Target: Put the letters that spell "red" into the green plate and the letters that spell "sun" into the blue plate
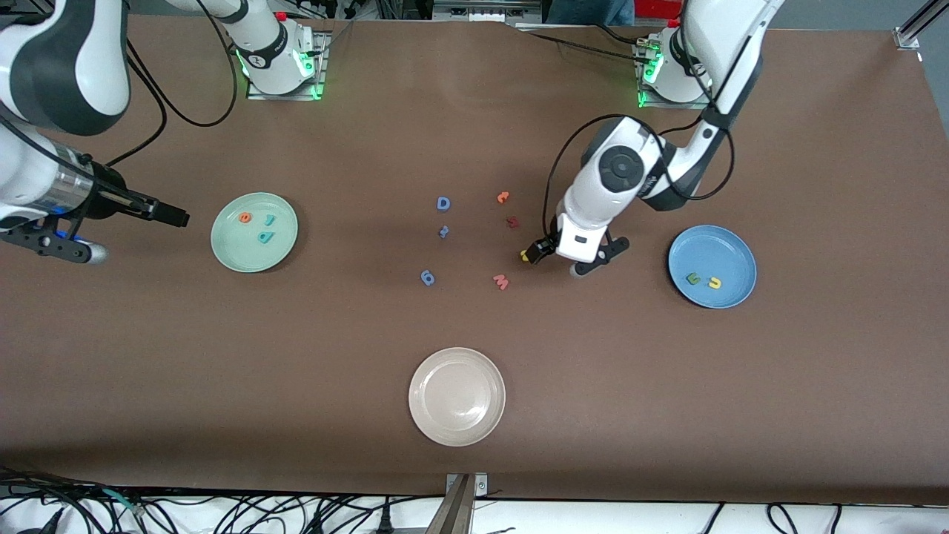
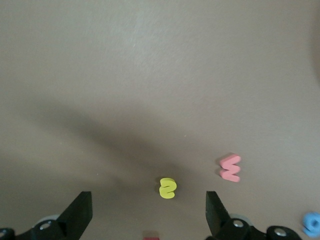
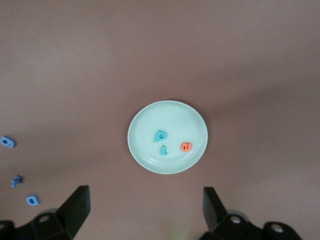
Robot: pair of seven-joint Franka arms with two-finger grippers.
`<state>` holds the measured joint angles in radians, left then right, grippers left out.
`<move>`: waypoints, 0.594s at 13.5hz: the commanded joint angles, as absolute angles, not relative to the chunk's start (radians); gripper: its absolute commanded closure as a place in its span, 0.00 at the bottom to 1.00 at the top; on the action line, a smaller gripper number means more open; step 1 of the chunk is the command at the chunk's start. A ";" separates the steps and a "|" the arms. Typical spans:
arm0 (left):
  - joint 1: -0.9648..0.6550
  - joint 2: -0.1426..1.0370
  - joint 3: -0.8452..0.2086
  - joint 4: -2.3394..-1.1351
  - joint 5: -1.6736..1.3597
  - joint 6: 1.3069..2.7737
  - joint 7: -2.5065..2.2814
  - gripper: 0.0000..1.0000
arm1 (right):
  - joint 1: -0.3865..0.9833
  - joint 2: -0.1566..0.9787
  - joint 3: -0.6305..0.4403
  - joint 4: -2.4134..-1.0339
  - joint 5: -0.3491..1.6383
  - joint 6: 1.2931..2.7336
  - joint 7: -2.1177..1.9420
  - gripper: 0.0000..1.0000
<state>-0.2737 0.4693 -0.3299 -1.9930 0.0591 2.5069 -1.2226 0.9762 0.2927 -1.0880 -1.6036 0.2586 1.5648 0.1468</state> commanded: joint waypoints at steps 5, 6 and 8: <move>-0.322 0.617 -0.325 -1.885 0.316 2.526 -1.517 0.00 | 0.989 0.296 -1.089 -1.565 0.253 1.529 0.124 0.00; -0.327 0.629 -0.325 -1.875 0.318 2.526 -1.516 0.00 | 0.992 0.298 -1.089 -1.566 0.253 1.529 0.124 0.00; -0.345 0.656 -0.325 -1.858 0.319 2.526 -1.513 0.00 | 0.997 0.298 -1.088 -1.568 0.253 1.529 0.124 0.00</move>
